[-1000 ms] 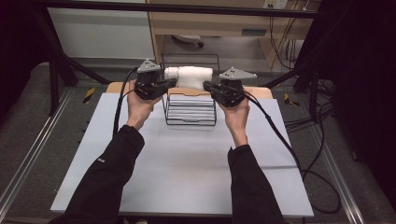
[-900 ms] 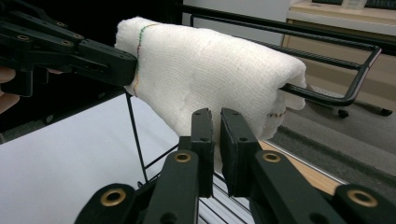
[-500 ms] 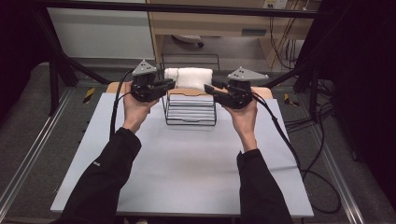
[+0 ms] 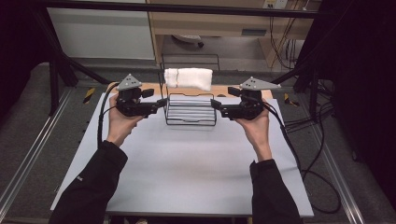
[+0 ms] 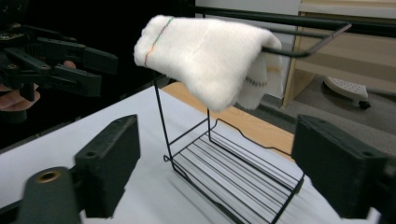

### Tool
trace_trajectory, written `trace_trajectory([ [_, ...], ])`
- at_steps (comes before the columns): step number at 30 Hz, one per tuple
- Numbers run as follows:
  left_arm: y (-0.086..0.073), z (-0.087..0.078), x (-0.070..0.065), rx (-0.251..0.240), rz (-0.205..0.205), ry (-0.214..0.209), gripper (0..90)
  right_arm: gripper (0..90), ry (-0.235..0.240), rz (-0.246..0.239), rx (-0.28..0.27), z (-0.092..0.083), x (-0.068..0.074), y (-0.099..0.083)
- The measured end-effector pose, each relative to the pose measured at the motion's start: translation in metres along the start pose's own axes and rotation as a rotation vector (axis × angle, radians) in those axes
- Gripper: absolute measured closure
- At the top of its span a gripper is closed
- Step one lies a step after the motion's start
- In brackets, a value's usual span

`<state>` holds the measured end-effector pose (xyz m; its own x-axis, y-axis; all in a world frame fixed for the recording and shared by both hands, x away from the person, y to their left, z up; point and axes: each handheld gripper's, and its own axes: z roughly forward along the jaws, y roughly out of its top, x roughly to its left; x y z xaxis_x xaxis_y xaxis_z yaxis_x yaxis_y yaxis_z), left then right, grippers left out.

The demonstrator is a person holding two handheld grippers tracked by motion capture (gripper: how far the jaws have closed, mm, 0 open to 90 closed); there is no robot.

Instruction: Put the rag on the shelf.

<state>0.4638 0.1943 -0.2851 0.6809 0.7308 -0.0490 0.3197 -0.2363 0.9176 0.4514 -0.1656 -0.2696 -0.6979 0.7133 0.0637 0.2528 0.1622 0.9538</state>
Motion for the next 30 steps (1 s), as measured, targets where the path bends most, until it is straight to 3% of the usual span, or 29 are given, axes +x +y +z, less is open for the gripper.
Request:
trace_trajectory([
  [9, -0.043, -0.016, 0.009, 0.046, -0.012, 0.01, 17.7, 3.8, 0.015, 0.024, 0.013, -0.019, -0.008, -0.027],
  [18, -0.091, -0.03, 0.016, 0.097, -0.037, 0.025, 6.9, 0.6, 0.04, 0.025, 0.067, -0.03, -0.012, -0.069],
  [23, -0.112, -0.036, 0.015, 0.103, -0.045, 0.031, 5.1, 0.3, 0.046, 0.024, 0.126, -0.034, -0.014, -0.094],
  [30, -0.139, -0.047, 0.017, 0.118, -0.044, 0.033, 5.3, 0.3, 0.042, 0.044, 0.155, -0.047, -0.018, -0.128],
])
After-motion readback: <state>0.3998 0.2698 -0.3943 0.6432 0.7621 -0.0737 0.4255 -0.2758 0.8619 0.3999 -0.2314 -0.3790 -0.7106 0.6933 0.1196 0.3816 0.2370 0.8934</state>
